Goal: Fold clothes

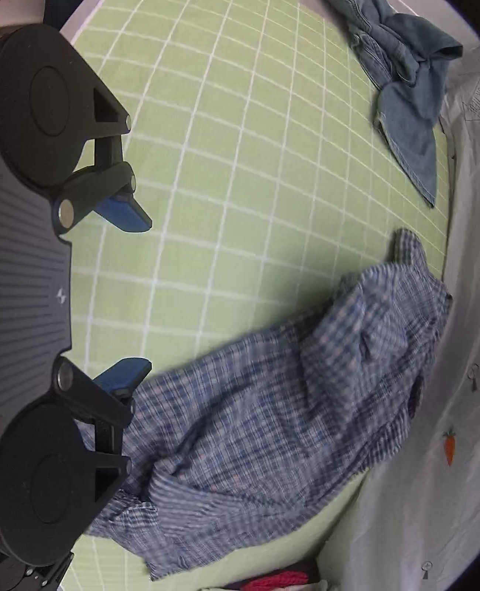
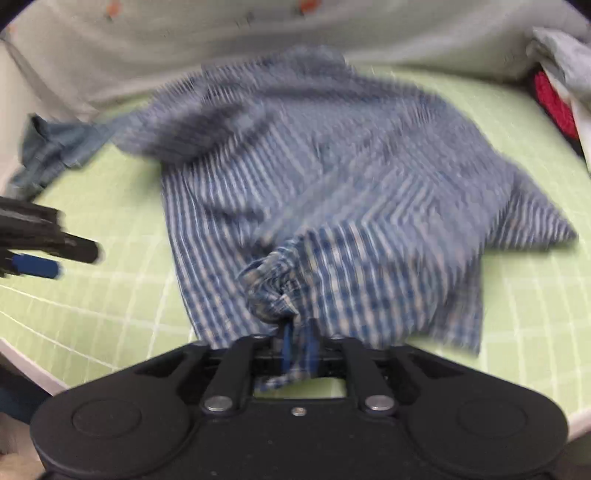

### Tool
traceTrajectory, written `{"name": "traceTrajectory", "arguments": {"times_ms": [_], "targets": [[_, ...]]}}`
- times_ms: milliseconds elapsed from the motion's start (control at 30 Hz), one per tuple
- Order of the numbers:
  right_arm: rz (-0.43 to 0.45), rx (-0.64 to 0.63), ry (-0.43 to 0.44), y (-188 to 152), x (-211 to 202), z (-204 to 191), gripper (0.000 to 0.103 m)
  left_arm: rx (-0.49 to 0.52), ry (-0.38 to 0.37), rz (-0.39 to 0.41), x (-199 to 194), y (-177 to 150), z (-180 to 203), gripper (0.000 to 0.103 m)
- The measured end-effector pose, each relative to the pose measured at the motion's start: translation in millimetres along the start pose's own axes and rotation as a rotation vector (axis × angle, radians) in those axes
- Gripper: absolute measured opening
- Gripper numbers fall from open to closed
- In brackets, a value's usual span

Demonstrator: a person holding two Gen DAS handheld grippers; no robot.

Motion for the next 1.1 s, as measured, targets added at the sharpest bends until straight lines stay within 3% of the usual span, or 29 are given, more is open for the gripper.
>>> {"name": "traceTrajectory", "arguments": {"times_ms": [67, 200, 433, 633, 667, 767, 833, 900, 1100], "targets": [[0.053, -0.03, 0.005, 11.9, -8.9, 14.6, 0.057, -0.041, -0.001, 0.02, -2.5, 1.1, 15.4, 0.075], [0.158, -0.091, 0.014, 35.7, -27.1, 43.4, 0.082, -0.073, -0.024, 0.036, 3.6, -1.2, 53.4, 0.076], [0.132, 0.026, -0.029, 47.5, -17.6, 130.3, 0.082, -0.128, -0.068, 0.006, 29.9, -6.3, 110.6, 0.076], [0.065, 0.055, -0.052, 28.7, -9.3, 157.6, 0.082, -0.179, -0.072, -0.035, 56.0, -0.7, 125.6, 0.072], [0.055, 0.051, -0.056, 24.8, -8.6, 159.4, 0.082, -0.19, -0.074, -0.047, 61.4, 0.2, 124.7, 0.07], [0.036, 0.04, -0.079, 18.2, -7.3, 165.2, 0.082, -0.229, -0.076, -0.084, 74.9, 2.2, 119.8, 0.044], [0.031, 0.052, -0.092, 16.7, -7.3, 169.7, 0.082, -0.244, -0.091, -0.096, 77.7, 3.8, 117.1, 0.011], [0.032, 0.07, -0.105, 16.5, -6.9, 172.3, 0.082, -0.22, -0.082, -0.091, 75.4, 5.4, 112.8, 0.001], [0.057, 0.132, -0.099, 32.1, 4.3, 164.8, 0.082, -0.195, -0.013, -0.025, 51.8, 15.7, 69.2, 0.0]]}}
Point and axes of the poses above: each gripper's, at about its wrist camera, not at the fingertips, and x roughly the way its jaws point, z to its right, y to its top, the point moved 6 cm from there along x, roughly the way its jaws point, and after that the axes turned 4 degrees about z, right-handed, at the moved point
